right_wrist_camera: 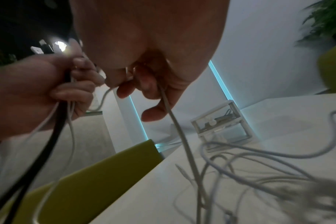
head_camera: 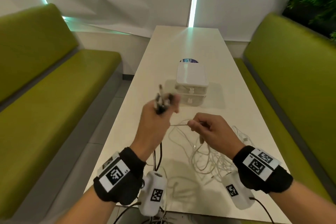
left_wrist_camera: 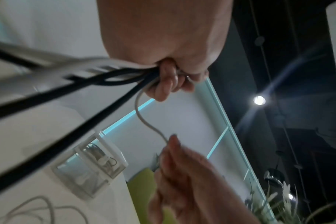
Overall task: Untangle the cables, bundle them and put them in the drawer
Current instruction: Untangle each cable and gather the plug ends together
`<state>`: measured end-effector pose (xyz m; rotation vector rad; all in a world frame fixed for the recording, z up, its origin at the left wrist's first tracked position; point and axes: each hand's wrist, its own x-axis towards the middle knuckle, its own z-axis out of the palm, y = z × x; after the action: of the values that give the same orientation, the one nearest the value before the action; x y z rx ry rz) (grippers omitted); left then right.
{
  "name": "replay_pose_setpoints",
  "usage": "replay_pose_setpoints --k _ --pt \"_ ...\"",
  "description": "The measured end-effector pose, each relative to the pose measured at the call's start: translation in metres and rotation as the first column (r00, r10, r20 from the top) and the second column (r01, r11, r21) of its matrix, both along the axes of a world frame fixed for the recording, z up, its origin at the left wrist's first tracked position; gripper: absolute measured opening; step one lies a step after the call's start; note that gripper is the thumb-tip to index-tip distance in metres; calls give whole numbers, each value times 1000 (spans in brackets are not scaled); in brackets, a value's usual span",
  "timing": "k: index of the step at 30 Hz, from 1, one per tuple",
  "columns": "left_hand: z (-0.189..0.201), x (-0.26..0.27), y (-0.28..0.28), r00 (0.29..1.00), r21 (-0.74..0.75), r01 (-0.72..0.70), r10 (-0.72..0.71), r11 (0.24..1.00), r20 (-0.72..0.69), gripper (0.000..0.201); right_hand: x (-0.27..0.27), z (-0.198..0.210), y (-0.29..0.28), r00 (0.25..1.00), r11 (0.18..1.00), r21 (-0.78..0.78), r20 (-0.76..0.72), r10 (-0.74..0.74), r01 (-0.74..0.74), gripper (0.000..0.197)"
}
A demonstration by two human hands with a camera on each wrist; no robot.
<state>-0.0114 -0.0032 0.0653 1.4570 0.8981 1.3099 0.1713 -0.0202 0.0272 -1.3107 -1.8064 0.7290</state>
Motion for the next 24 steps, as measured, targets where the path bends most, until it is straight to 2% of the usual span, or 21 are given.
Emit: replay_pose_setpoints --k 2,4,6,8,10,12,13,15,17,18,20,22,24 --pt "-13 4 1 991 111 42 -27 993 -133 23 -5 6 2 1000 999 47 -22 -1 2 34" --pt "-21 5 -1 985 136 22 2 990 -175 23 -10 14 1 1000 997 81 -13 -6 7 20" --pt "-24 7 -4 983 103 4 15 995 -185 13 -12 18 1 1000 996 84 -8 1 0 26" --pt "-25 7 -3 956 122 0 36 993 -292 5 -11 18 1 1000 996 87 24 15 -17 28" --pt "-24 3 0 894 171 38 43 985 -446 14 -9 16 1 996 996 80 84 29 -35 29" --pt "-19 -2 2 864 170 57 36 984 -502 19 -7 15 -2 993 998 45 111 40 -45 29" --pt "-17 -5 4 888 164 24 54 986 -457 22 -5 15 -3 993 998 28 108 47 -50 28" --pt "-9 -13 7 980 65 -96 105 993 -170 21 1 15 -2 995 1000 1 94 31 -31 28" --pt "-3 -26 15 974 -69 -194 201 979 108 23 10 14 2 997 1000 -22 75 -10 11 32" --pt "-3 -30 20 963 -90 -224 234 971 132 25 13 13 4 997 999 -29 79 -27 29 34" --pt "-7 -30 21 962 -47 -268 270 962 32 22 13 12 6 994 999 -16 101 -36 38 33" --pt "-8 -24 15 957 45 -280 283 959 -68 18 8 13 7 994 1000 -3 102 -30 31 31" --pt "-9 -16 7 953 171 -272 290 947 -92 19 3 14 9 990 999 -5 133 -37 38 30"
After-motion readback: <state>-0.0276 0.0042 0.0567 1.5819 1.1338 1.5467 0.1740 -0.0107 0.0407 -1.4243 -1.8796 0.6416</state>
